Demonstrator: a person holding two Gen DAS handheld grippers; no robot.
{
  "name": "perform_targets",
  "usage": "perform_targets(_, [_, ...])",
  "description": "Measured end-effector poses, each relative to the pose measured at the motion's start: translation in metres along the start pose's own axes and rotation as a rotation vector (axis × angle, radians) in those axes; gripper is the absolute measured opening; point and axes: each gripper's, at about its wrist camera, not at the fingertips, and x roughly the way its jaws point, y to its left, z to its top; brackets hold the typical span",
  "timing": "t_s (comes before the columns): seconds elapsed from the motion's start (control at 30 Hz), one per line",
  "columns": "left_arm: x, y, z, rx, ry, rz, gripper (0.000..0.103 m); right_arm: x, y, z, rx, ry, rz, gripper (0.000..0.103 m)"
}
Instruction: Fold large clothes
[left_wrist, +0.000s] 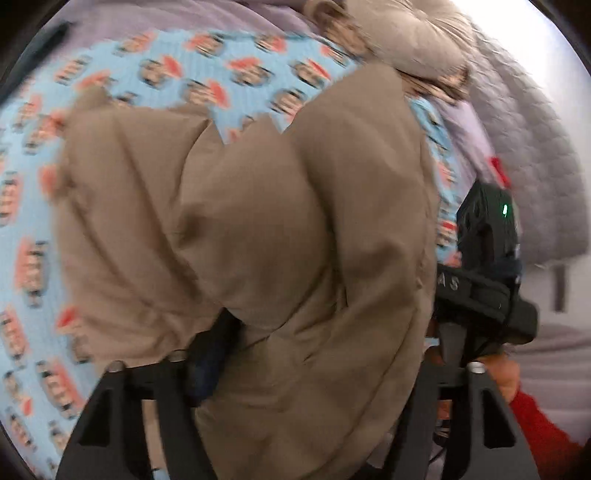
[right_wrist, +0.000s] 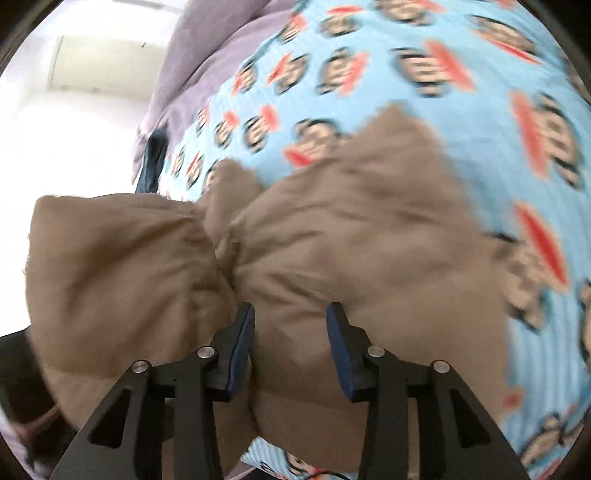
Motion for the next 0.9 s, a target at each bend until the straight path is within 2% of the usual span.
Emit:
perform_targets(0.07, [0.01,-0.001,0.003,0.01,0.04,-0.085,0.076,-0.015,-0.018,-0.007,0.04,-0.017,0.002,0.046])
perform_targets(0.17, [0.027,-0.003,0.01,0.016,0.111,-0.246,0.076,-0.035,-0.036,-0.022,0.077,-0.037,0.01,0.068])
perform_targets(0.2, [0.033,-0.004,0.013,0.003,0.13,-0.292,0.076,-0.04,-0.038,-0.026,0.079,-0.042,0.011,0.07])
perform_targets(0.27, [0.045,0.0,0.022,-0.031,0.153,-0.324,0.076,-0.055,-0.045,-0.037,0.077,-0.054,0.004,0.073])
perform_targets(0.37, [0.064,0.006,0.037,-0.08,0.163,-0.308,0.076,-0.077,-0.052,-0.051,0.079,-0.075,0.001,0.081])
perform_targets(0.43, [0.074,0.005,0.044,-0.08,0.174,-0.298,0.076,-0.091,-0.053,-0.058,0.072,-0.086,0.032,0.081])
perform_targets(0.53, [0.085,-0.007,0.048,-0.04,0.186,-0.256,0.076,-0.108,-0.046,-0.068,0.044,-0.083,0.099,0.086])
perform_targets(0.7, [0.084,-0.027,0.047,0.043,0.165,-0.154,0.076,-0.093,-0.025,-0.072,0.015,0.002,0.198,0.089])
perform_targets(0.73, [0.075,-0.031,0.045,0.069,0.138,-0.129,0.076,-0.084,-0.02,-0.071,0.0,0.021,0.174,0.087])
perform_targets(0.77, [0.068,-0.034,0.045,0.082,0.109,-0.115,0.076,-0.075,-0.016,-0.071,-0.023,0.035,0.114,0.072])
perform_targets(0.8, [0.056,-0.036,0.043,0.104,0.073,-0.098,0.076,-0.067,-0.013,-0.072,-0.048,0.047,0.041,0.037])
perform_targets(0.83, [0.041,-0.035,0.04,0.124,0.025,-0.079,0.076,-0.06,-0.012,-0.073,-0.068,0.055,-0.022,0.023])
perform_targets(0.9, [0.013,-0.024,0.035,0.127,-0.058,-0.039,0.076,-0.045,-0.02,-0.072,-0.09,0.068,-0.169,0.018])
